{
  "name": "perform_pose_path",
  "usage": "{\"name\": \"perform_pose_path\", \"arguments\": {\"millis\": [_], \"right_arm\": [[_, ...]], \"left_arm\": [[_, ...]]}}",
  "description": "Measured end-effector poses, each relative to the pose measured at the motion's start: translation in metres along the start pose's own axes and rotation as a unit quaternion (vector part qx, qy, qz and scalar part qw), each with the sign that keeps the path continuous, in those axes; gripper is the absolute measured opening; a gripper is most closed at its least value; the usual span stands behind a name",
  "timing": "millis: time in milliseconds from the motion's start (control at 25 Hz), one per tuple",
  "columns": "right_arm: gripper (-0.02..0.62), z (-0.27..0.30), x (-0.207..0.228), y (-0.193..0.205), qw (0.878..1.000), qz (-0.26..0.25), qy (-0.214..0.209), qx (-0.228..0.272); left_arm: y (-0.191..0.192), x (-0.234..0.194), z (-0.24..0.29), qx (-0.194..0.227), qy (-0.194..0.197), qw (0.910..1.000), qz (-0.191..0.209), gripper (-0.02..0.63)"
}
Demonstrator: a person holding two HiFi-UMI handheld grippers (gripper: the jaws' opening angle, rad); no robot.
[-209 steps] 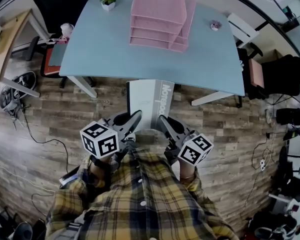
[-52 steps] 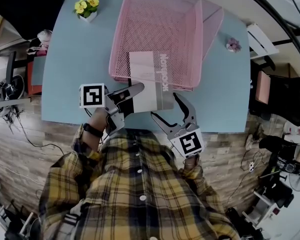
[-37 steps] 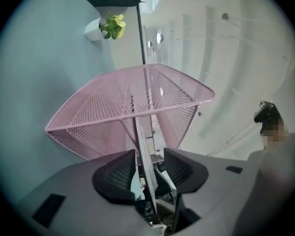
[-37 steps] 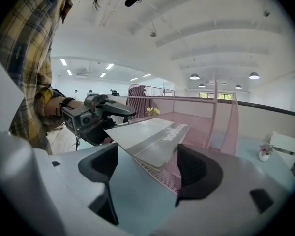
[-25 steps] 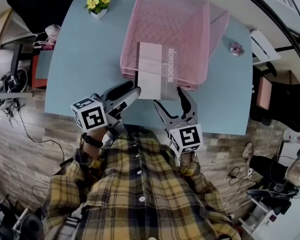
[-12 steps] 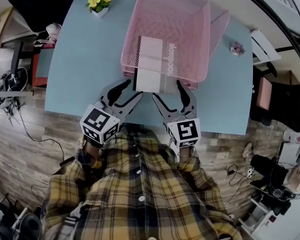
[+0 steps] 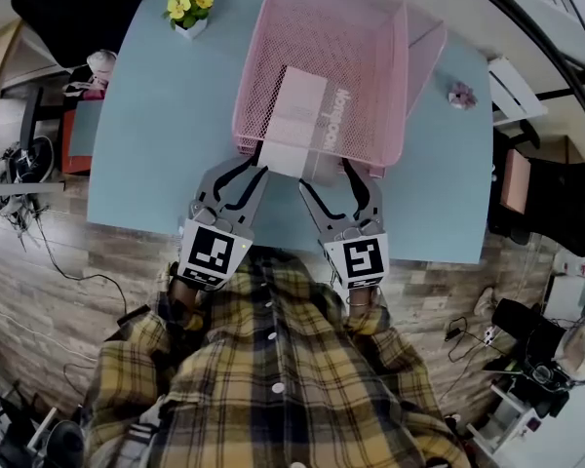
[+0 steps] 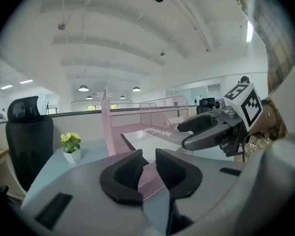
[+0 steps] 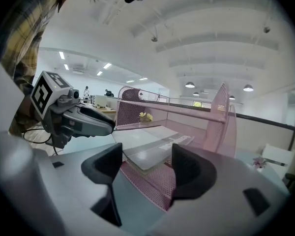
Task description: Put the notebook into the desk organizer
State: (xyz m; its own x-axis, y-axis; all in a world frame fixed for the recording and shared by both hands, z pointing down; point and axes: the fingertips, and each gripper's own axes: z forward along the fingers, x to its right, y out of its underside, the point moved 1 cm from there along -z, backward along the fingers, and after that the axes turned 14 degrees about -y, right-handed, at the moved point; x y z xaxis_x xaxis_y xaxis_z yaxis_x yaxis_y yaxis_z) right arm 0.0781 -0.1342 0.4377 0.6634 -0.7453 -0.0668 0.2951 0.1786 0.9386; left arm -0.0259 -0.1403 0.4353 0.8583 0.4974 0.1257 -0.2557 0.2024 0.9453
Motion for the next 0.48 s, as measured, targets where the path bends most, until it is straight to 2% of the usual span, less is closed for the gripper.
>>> {"name": "perform_pose_path", "arguments": {"millis": [80, 320, 480], "right_arm": [[0.281, 0.0, 0.002, -0.002, 1.0, -0.005, 0.007, -0.004], [0.273, 0.004, 0.009, -0.004, 1.0, -0.007, 0.018, -0.015], [0.273, 0.009, 0.014, -0.003, 1.0, -0.009, 0.02, -0.022]], "left_arm": [[-0.001, -0.001, 0.003, 0.0, -0.005, 1.0, 0.008, 0.056], [-0.005, 0.0, 0.011, -0.002, -0.008, 0.9993, 0.036, 0.037], [-0.004, 0.0, 0.018, -0.012, -0.011, 0.999, 0.041, 0.024]]}}
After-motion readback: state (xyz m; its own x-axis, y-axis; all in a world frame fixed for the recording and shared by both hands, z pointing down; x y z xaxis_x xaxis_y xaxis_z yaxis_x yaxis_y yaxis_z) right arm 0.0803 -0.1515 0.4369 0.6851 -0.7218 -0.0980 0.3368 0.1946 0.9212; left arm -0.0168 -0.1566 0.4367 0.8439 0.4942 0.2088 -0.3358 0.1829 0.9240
